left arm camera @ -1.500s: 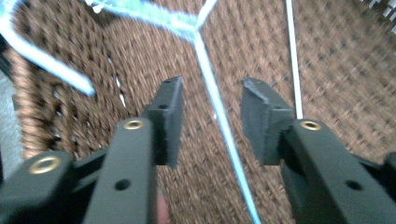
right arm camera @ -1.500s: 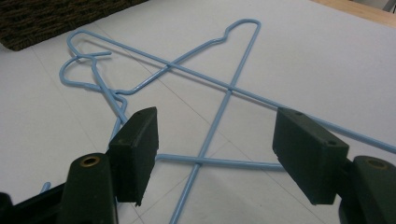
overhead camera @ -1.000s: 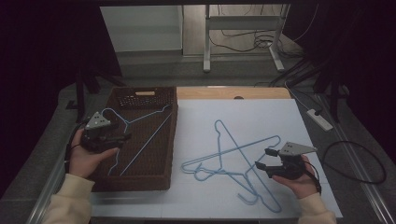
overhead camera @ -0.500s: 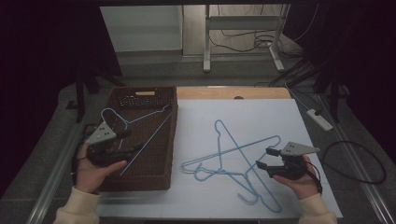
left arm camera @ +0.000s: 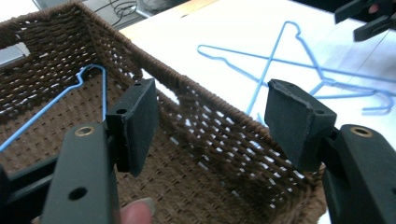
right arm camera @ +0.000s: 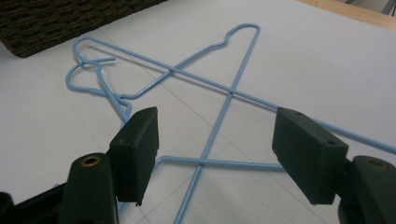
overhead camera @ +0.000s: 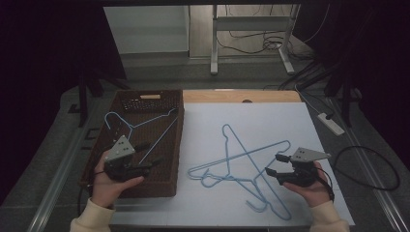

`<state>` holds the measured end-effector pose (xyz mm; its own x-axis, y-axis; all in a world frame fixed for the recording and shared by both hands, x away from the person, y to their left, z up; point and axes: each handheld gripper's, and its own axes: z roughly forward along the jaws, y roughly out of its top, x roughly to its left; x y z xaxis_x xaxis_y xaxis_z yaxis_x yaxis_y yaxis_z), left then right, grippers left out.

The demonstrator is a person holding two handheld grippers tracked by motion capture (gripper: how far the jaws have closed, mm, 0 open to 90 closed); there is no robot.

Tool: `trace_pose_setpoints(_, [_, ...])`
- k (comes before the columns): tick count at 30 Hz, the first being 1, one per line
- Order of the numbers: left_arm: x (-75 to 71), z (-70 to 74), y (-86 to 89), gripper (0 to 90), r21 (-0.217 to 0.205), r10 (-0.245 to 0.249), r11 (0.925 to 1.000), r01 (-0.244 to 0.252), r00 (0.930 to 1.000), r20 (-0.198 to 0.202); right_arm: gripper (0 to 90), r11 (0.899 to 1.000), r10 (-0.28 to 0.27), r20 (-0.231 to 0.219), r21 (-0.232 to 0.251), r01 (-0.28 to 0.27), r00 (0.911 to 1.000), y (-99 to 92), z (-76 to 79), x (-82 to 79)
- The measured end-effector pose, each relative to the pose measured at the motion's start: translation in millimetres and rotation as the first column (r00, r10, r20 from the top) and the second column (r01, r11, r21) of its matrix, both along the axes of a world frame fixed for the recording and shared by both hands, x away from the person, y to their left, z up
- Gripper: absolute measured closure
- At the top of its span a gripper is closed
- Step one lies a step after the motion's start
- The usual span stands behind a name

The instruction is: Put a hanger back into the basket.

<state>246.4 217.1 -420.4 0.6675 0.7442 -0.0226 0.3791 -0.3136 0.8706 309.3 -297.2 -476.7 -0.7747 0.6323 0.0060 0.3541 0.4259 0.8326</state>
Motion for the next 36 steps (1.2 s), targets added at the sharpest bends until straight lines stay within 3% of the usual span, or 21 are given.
trace_pose_setpoints(4, [-0.8, -3.6, -1.3, 35.1, -0.015, -0.009, 0.9998, 0.009, 0.9999, -0.011, 32.3, 1.0, -0.004, -0.003, -0.006, 0.004, 1.0, 0.0, 0.8, -0.9])
trace_pose_setpoints(21, [-2.5, -13.6, -7.4, 34.5, 0.005, 0.001, 1.0, -0.001, 0.9998, -0.019, 31.9, 0.998, -0.055, -0.04, -0.031, 0.054, 0.9977, 0.7, 0.1, -5.0])
trace_pose_setpoints(26, [-4.6, -16.7, -6.4, 34.4, -0.023, 0.017, 0.9996, -0.018, 0.9995, -0.027, 32.0, 0.997, -0.066, -0.049, -0.037, 0.064, 0.9966, 1.9, 0.8, -8.7])
trace_pose_setpoints(32, [-6.7, -17.7, -5.5, 34.3, -0.018, 0.02, 0.9996, -0.02, 0.9994, -0.028, 32.1, 0.997, -0.072, -0.062, -0.04, 0.07, 0.9954, 3.1, 0.2, -8.4])
trace_pose_setpoints(36, [-7.6, -18.4, -6.6, 34.1, -0.018, 0.01, 0.9998, -0.01, 0.9994, -0.034, 31.6, 0.994, -0.093, -0.086, -0.071, 0.088, 0.9919, 7.9, 0.6, -9.3])
